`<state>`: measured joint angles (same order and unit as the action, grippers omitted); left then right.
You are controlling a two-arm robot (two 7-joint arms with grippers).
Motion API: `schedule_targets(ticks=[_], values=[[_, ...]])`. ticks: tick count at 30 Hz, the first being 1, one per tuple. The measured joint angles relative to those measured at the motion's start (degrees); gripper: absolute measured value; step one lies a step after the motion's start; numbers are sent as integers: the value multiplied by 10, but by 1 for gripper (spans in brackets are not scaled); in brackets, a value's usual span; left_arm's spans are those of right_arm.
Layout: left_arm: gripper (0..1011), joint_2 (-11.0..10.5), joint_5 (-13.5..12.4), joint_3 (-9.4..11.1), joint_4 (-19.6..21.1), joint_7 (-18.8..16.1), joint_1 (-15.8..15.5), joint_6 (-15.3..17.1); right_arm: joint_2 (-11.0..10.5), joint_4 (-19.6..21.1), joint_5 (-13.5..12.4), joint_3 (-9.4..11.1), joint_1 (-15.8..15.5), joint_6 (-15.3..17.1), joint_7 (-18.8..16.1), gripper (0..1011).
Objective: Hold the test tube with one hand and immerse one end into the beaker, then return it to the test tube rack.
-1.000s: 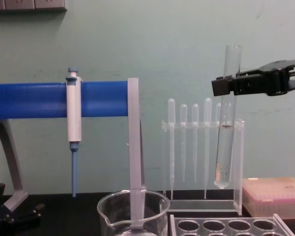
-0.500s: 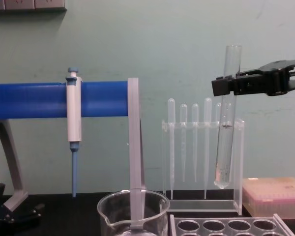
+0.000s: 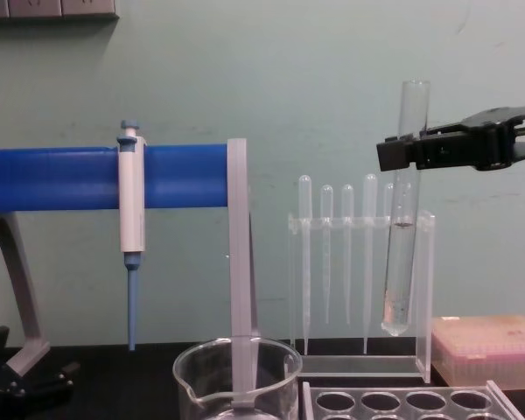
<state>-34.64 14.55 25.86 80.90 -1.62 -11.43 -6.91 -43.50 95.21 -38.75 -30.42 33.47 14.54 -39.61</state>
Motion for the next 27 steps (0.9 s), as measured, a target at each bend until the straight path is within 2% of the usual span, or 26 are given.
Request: schedule_targets(ticks=[27], values=[[1000, 0, 0, 0, 0, 0, 0, 0, 0, 0, 0, 0, 0, 0, 0, 234]])
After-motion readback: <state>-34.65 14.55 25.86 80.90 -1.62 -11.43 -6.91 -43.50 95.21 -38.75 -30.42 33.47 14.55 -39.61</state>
